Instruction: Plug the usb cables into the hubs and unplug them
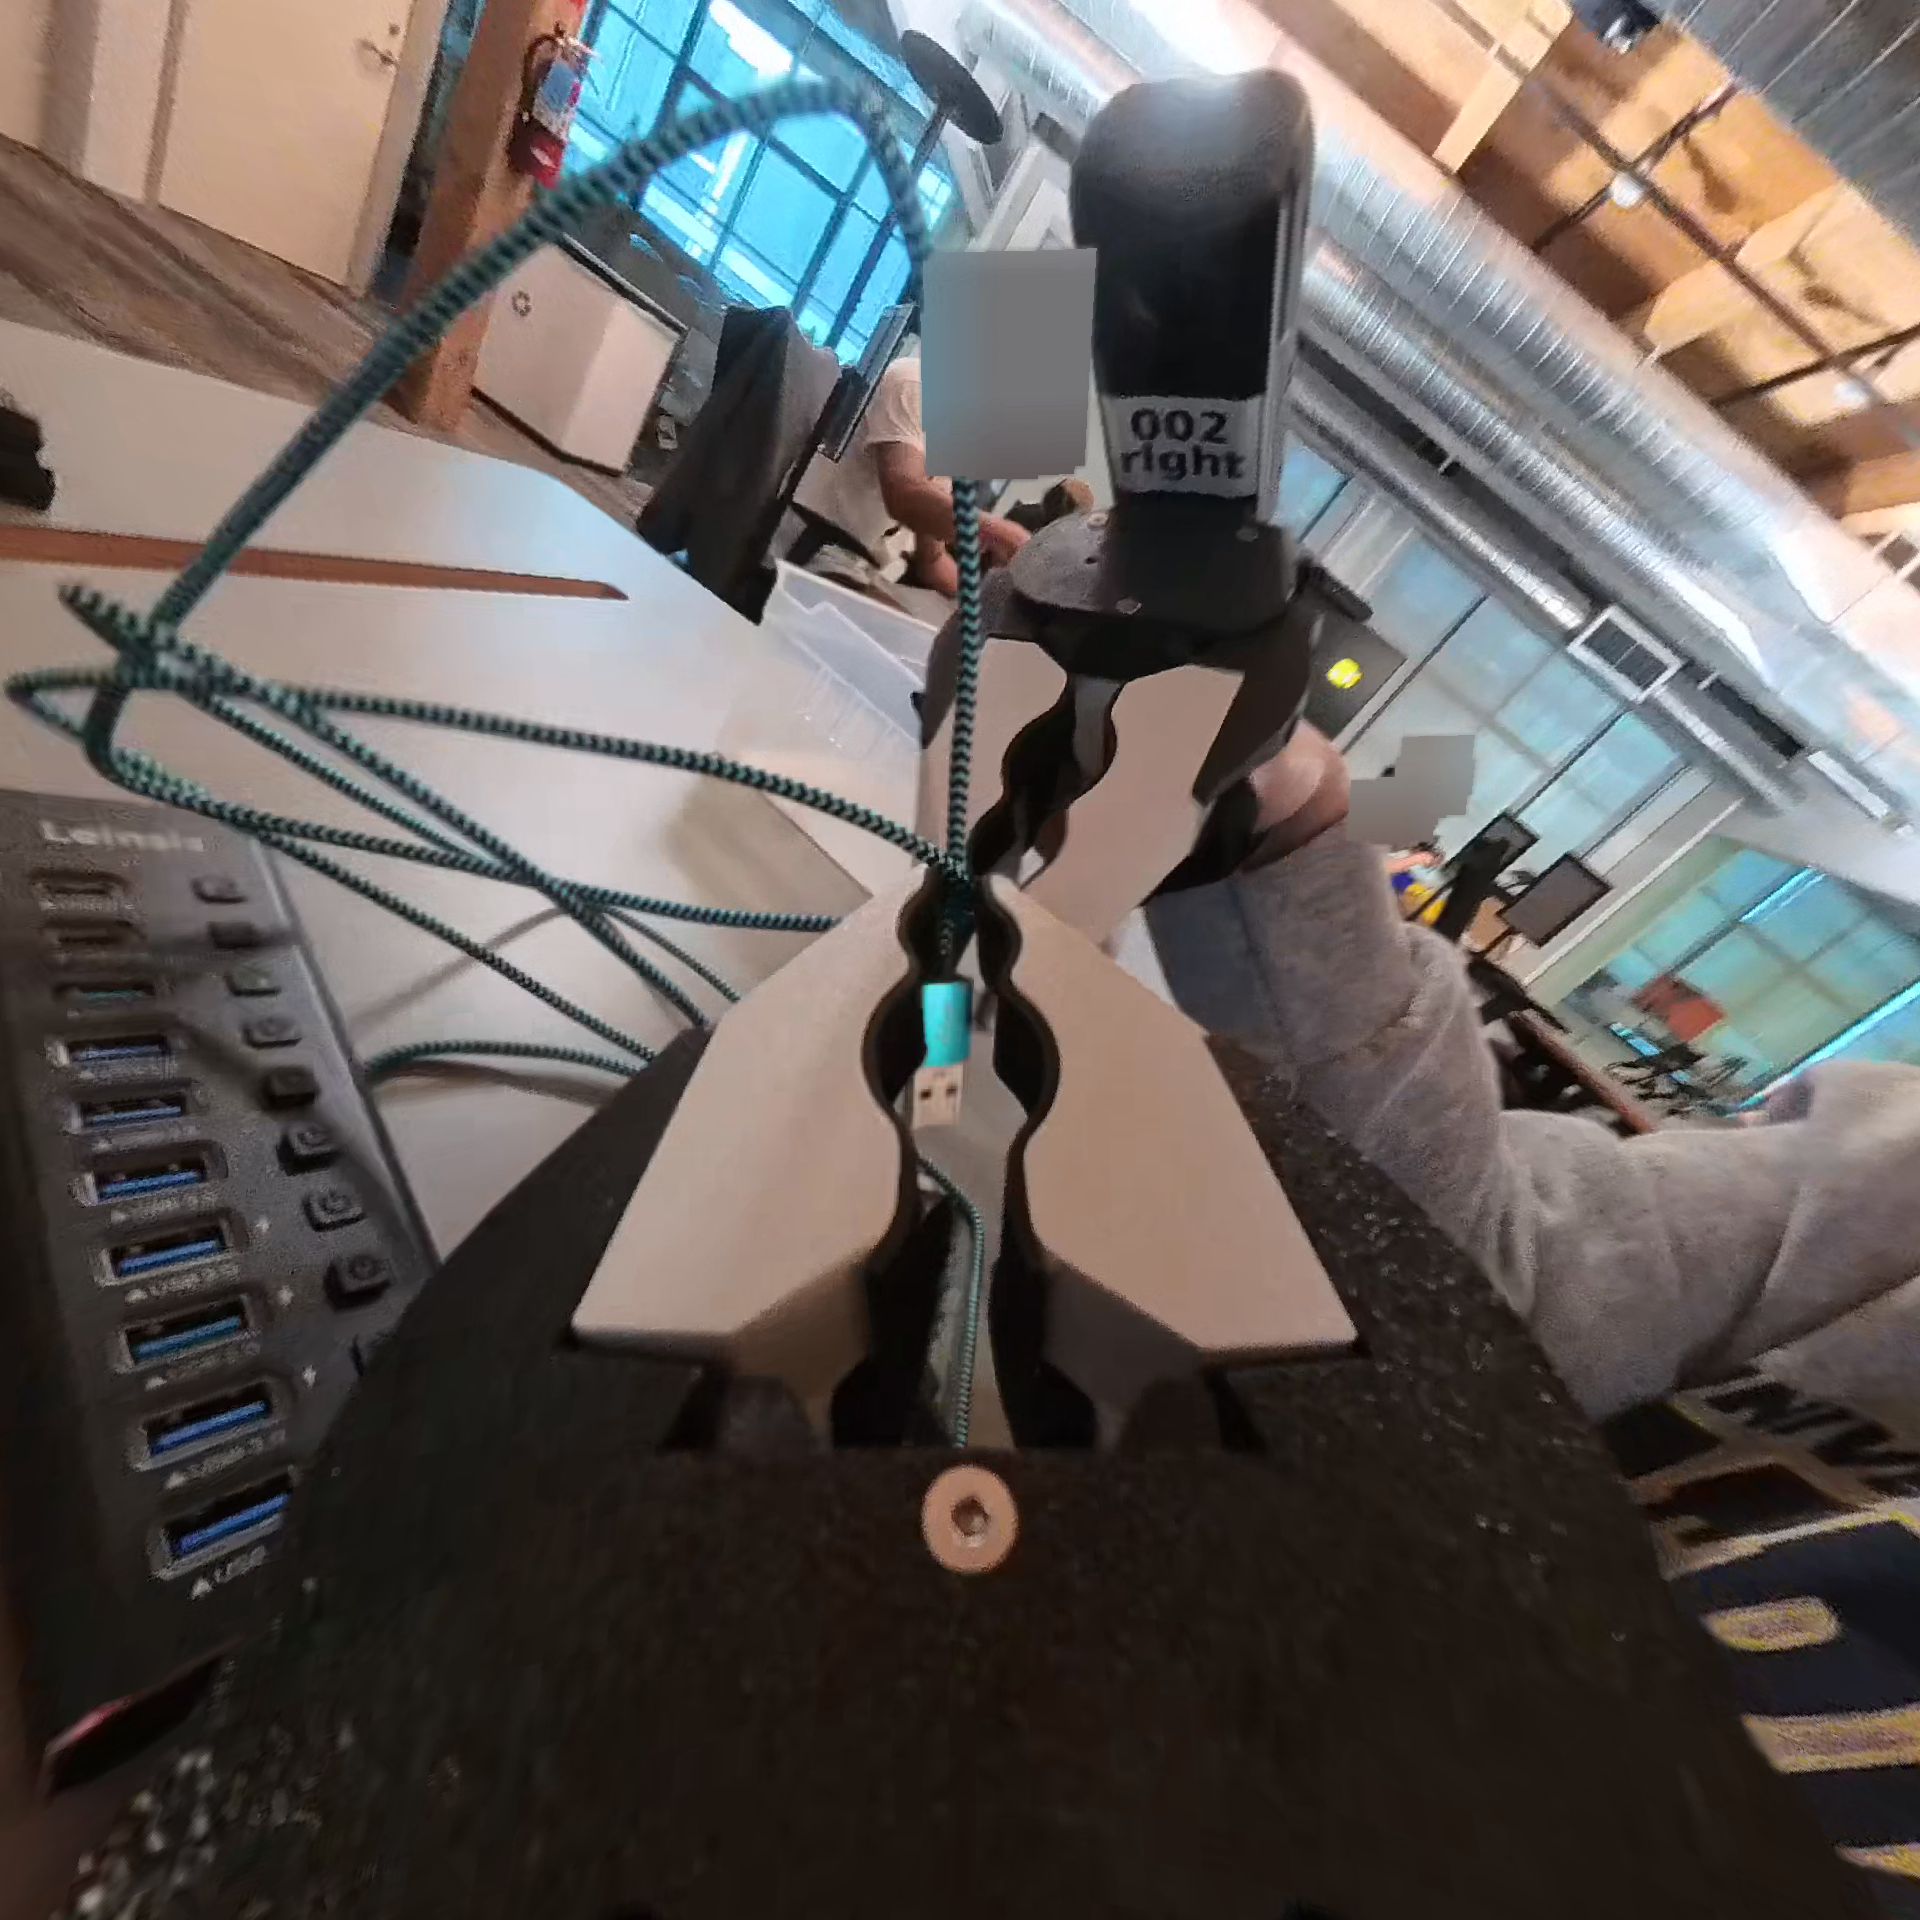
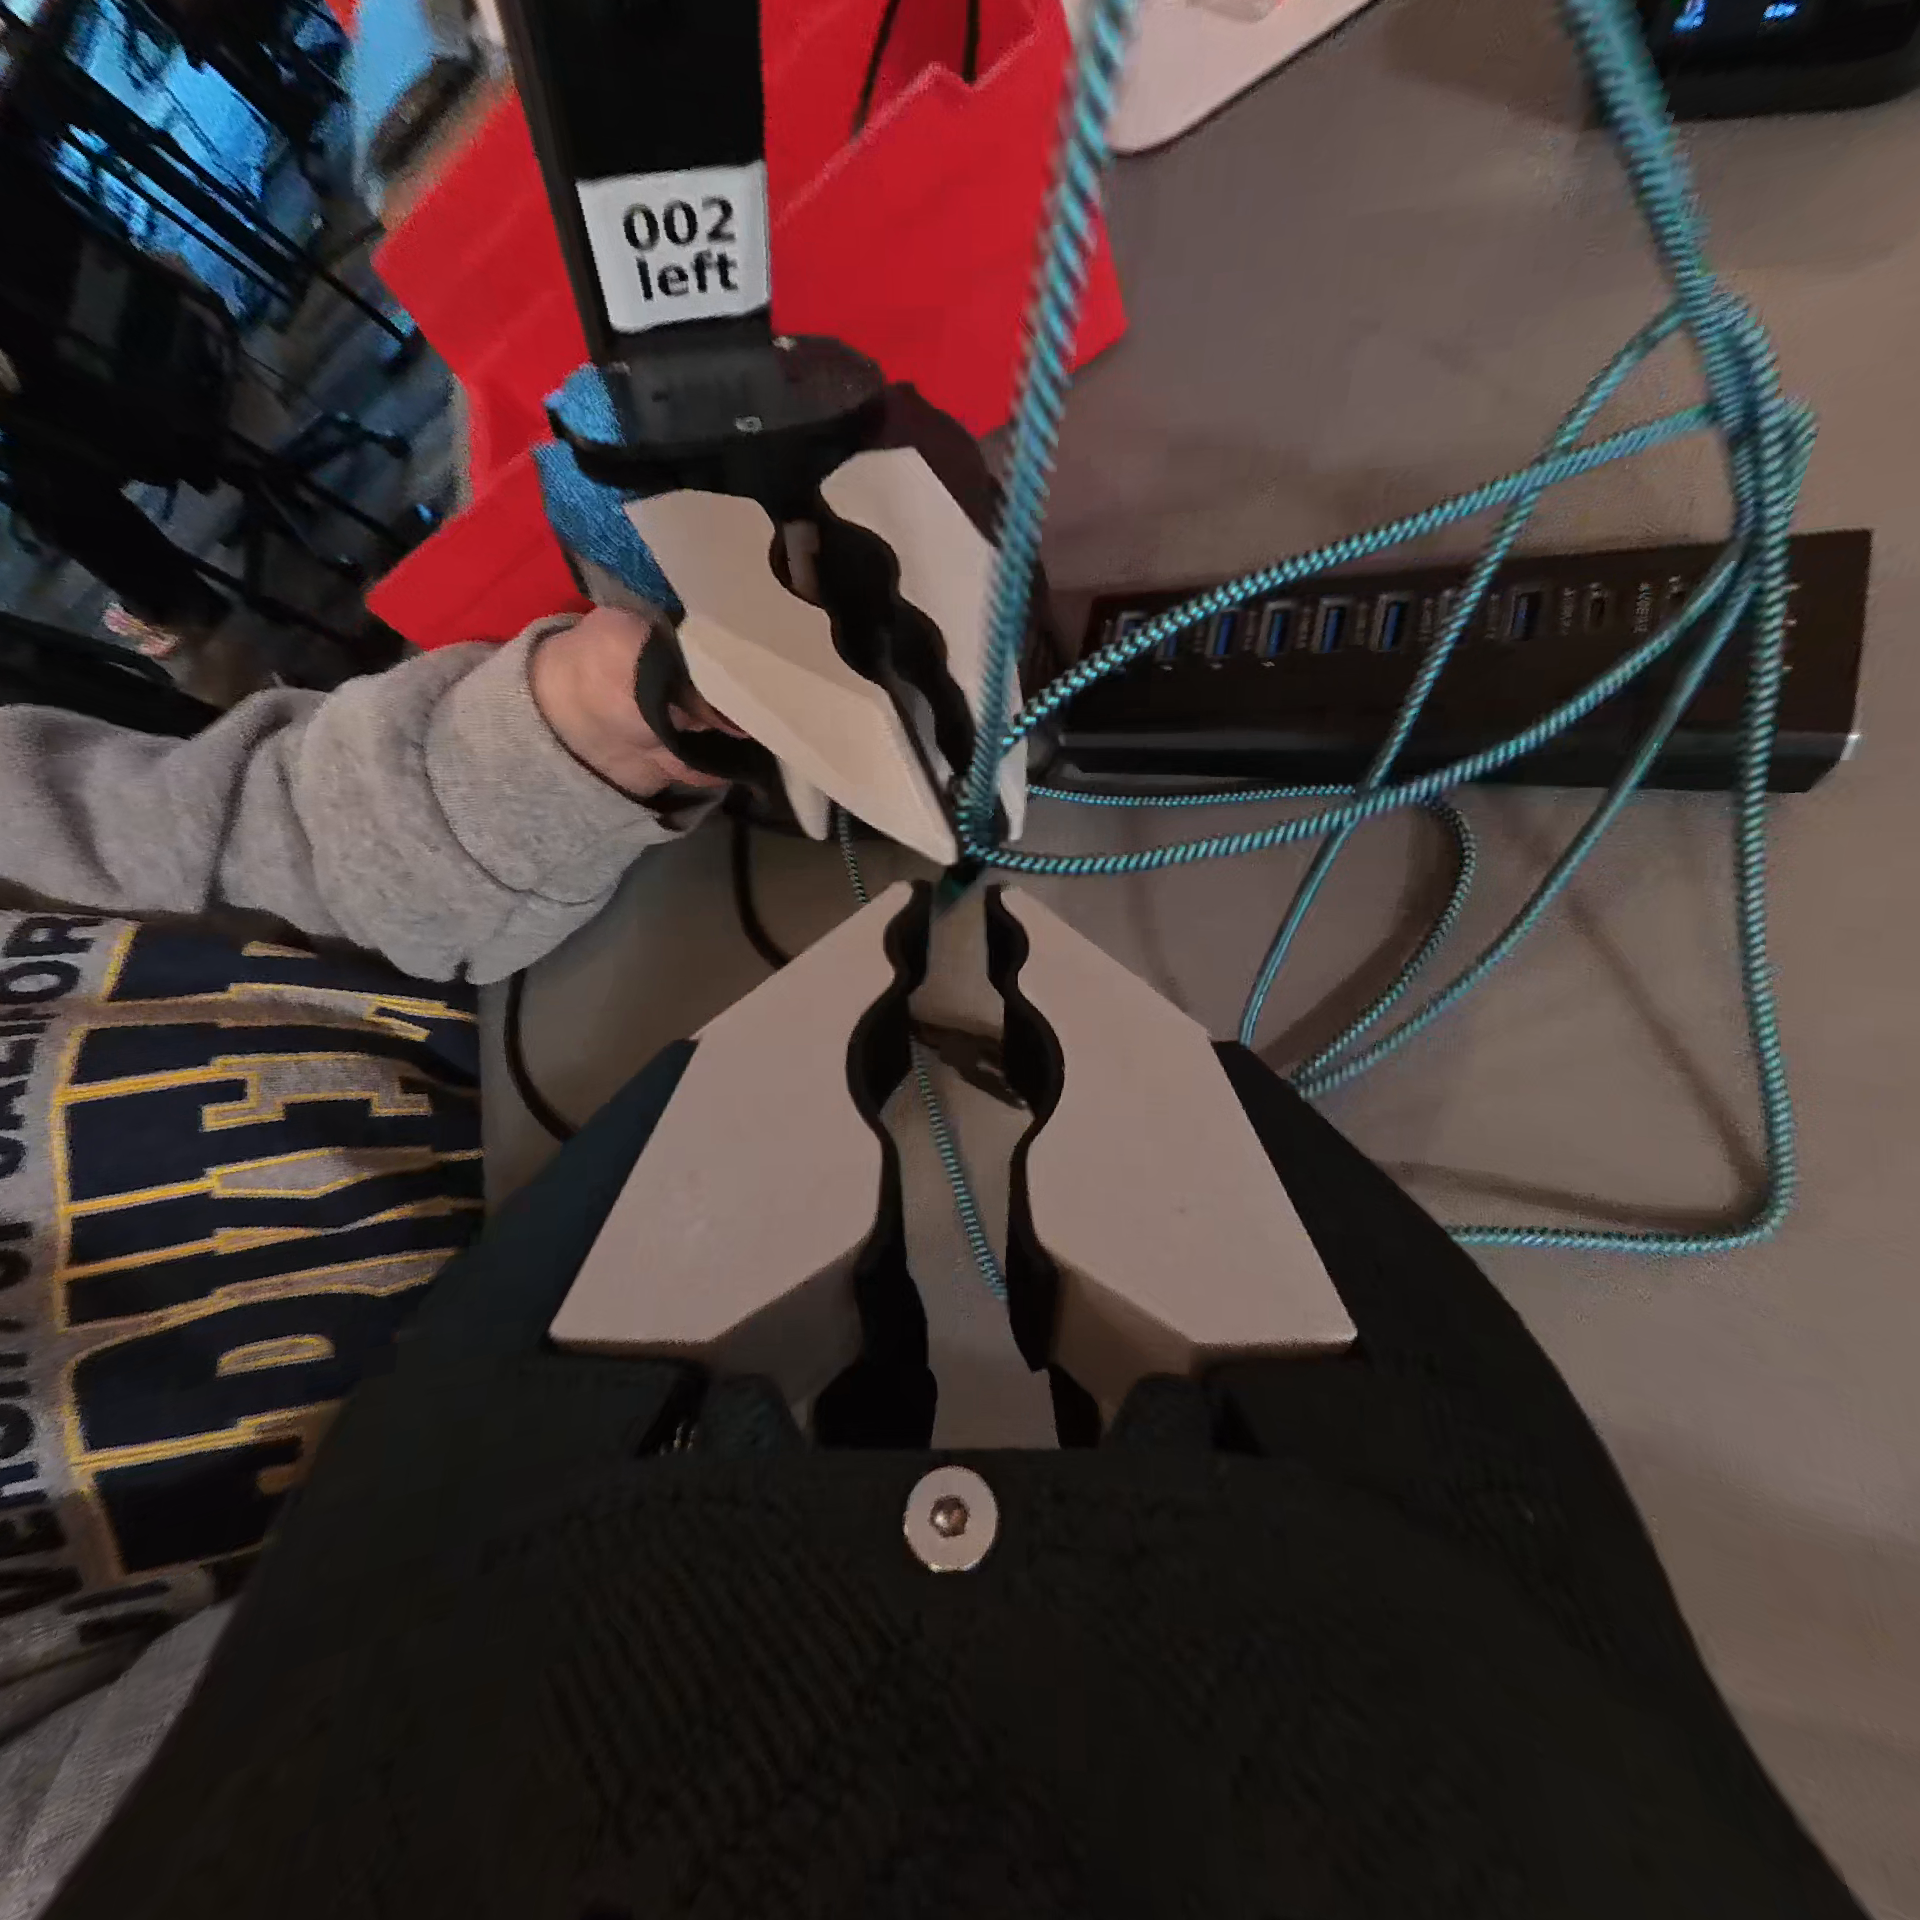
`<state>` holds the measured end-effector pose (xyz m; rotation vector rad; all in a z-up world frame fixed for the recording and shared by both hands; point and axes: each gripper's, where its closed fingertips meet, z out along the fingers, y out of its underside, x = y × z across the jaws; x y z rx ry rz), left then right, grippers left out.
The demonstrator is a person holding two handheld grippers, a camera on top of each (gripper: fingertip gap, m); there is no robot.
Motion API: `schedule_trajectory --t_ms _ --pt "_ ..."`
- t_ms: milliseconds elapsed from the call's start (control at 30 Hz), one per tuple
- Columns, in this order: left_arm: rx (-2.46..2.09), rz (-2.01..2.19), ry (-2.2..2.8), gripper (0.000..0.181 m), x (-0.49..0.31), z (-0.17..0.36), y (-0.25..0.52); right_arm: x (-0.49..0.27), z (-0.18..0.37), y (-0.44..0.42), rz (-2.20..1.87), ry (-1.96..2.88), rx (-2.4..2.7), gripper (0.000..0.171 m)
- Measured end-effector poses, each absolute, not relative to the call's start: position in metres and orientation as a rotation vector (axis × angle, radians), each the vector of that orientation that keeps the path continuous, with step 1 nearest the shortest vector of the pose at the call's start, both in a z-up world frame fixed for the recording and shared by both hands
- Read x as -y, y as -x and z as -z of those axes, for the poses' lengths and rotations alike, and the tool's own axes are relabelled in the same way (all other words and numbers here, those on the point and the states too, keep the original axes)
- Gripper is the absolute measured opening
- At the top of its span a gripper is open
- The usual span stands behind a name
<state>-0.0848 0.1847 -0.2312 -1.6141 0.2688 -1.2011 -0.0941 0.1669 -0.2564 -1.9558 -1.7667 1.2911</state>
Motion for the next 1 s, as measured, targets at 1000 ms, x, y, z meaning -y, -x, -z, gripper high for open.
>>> schedule_trajectory --t_ms 1000 --pt "-0.411 0.829 1.520 0.054 -0.184 0.198 0.060 -0.227 0.165 0.054 -0.967 1.747 1.292 0.000"
